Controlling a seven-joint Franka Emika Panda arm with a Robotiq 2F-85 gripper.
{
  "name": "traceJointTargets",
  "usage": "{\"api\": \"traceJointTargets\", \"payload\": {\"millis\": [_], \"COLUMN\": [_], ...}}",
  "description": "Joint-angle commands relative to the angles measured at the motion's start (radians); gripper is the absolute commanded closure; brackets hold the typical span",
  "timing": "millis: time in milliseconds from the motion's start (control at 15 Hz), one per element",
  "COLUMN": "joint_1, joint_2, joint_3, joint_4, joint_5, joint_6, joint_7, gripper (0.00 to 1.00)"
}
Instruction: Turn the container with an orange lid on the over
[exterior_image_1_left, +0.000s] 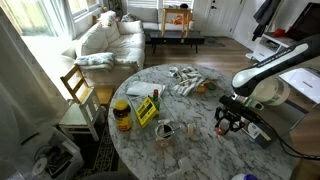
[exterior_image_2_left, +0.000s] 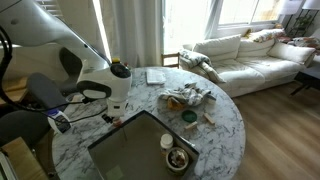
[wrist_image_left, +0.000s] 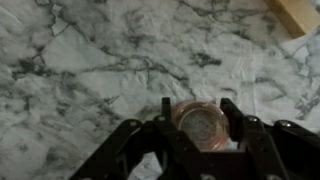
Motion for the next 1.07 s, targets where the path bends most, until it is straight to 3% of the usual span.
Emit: {"api": "traceJointTargets", "payload": {"millis": [0, 333, 533, 667, 1000], "joint_1": [0.028, 0.088, 0.193, 0.261, 0.490], "joint_2": [0.020, -0.028, -0.062, -0.052, -0.024], "joint_3": [-0.038, -0.052, -0.057, -0.071, -0.263], "joint_4": [0.023, 0.002, -0.027, -0.032, -0.016], "joint_5": [0.046, 0.002, -0.116, -0.267, -0.681], "joint_6": [-0.060, -0.066, 0.033, 0.114, 0.133], "joint_7": [-0.039, 0.040, 0.216, 0.385, 0.803], "gripper": [0.76, 0.76, 0.76, 0.76, 0.76]}}
